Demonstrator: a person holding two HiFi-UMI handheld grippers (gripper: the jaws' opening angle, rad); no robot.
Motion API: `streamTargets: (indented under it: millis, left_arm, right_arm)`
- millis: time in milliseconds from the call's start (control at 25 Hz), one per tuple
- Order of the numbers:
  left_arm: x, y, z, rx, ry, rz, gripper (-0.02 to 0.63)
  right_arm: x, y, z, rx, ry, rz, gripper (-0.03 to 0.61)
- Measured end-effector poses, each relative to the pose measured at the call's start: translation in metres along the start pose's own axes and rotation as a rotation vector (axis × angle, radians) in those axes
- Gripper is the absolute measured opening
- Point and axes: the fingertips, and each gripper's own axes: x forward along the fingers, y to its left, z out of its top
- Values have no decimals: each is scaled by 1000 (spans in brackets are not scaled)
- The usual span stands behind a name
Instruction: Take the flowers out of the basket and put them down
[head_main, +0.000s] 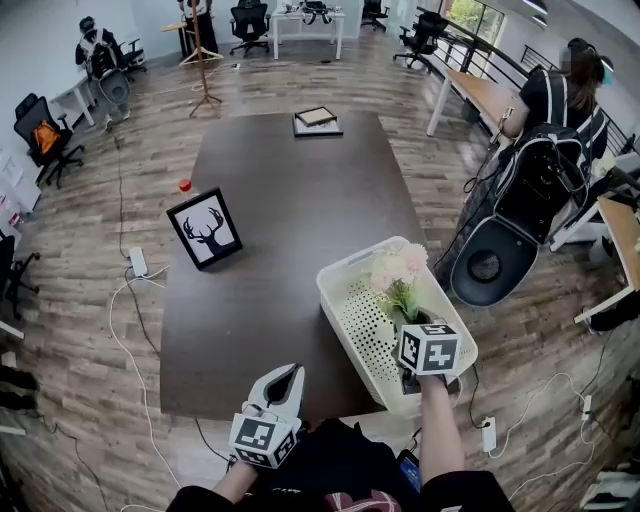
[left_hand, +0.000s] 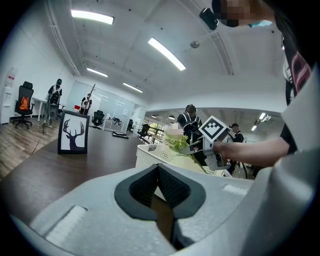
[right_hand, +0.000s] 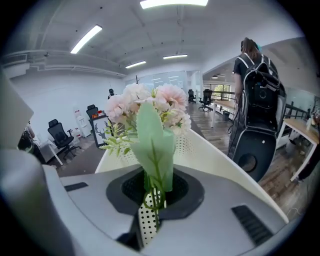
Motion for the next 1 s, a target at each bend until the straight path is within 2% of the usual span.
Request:
streamTargets:
  millis: [360, 1000]
  left_arm:
    - [-9, 4, 2, 0, -19, 23, 9]
    - [-9, 12, 7, 6, -35, 27, 9]
  right_arm:
    - [-30, 30, 24, -21, -78, 56, 49]
    - [-55, 91, 46, -51, -159, 146, 49]
